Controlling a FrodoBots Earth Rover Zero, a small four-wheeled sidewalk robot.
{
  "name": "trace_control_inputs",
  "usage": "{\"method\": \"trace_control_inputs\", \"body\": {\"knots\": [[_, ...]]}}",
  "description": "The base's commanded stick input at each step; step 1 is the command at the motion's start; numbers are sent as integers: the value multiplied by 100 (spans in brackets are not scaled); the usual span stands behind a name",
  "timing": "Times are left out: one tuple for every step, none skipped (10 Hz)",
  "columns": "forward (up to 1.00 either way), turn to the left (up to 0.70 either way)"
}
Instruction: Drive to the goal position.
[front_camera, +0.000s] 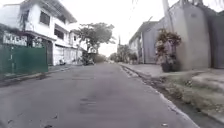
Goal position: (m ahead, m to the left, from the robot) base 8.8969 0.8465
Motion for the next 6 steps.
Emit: {"method": "trace_control_inputs", "body": {"knots": [[100,-30],[100,6],[100,1],[100,-23],[100,-30],[100,6]]}}
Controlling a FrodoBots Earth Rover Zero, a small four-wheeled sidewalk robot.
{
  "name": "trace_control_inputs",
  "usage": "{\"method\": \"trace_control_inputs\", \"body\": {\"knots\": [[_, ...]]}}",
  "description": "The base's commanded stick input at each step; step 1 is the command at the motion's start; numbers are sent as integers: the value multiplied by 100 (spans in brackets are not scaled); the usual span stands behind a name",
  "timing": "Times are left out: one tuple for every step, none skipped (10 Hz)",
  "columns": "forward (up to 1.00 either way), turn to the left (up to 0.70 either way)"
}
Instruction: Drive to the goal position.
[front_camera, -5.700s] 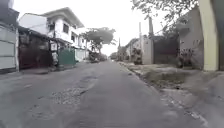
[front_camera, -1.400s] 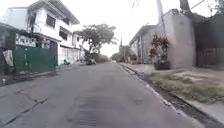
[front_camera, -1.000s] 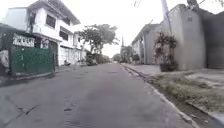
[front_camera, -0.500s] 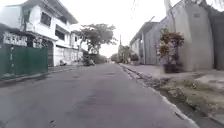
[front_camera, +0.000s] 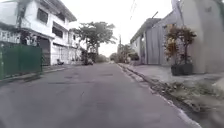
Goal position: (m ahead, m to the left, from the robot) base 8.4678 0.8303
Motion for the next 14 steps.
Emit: {"method": "trace_control_inputs", "body": {"knots": [[100,6],[100,6],[100,-34],[100,6],[100,6],[100,6],[100,6],[100,6],[100,-30],[100,-34],[100,-3],[100,6],[100,6],[100,6]]}}
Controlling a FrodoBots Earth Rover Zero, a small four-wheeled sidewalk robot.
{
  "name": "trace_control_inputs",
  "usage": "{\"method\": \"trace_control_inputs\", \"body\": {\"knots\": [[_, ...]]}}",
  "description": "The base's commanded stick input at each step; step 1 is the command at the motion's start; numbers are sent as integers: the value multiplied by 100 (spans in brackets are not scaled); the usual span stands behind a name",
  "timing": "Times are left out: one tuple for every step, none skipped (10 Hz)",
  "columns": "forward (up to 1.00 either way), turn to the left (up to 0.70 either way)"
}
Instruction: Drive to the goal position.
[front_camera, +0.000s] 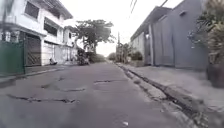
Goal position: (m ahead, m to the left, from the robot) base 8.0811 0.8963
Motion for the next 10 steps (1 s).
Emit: {"method": "trace_control_inputs", "body": {"knots": [[100,6],[100,6],[100,6],[100,6],[100,6],[100,6],[100,6],[100,-34],[100,-29],[100,6]]}}
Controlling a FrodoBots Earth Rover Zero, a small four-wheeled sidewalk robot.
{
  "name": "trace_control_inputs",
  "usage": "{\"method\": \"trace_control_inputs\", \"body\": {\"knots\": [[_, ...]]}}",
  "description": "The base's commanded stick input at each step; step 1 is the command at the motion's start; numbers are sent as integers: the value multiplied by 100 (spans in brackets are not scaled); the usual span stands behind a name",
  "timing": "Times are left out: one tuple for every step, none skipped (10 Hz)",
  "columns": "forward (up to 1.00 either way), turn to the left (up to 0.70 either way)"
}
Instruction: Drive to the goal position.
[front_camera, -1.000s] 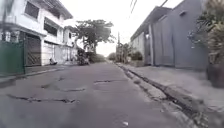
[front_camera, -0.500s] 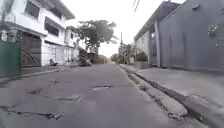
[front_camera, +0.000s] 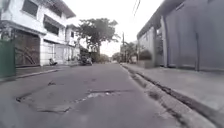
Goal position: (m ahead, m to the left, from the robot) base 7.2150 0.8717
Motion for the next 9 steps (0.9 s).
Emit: {"method": "trace_control_inputs", "body": {"knots": [[100,6],[100,6],[100,6],[100,6],[100,6],[100,6],[100,-24],[100,-34],[100,-4]]}}
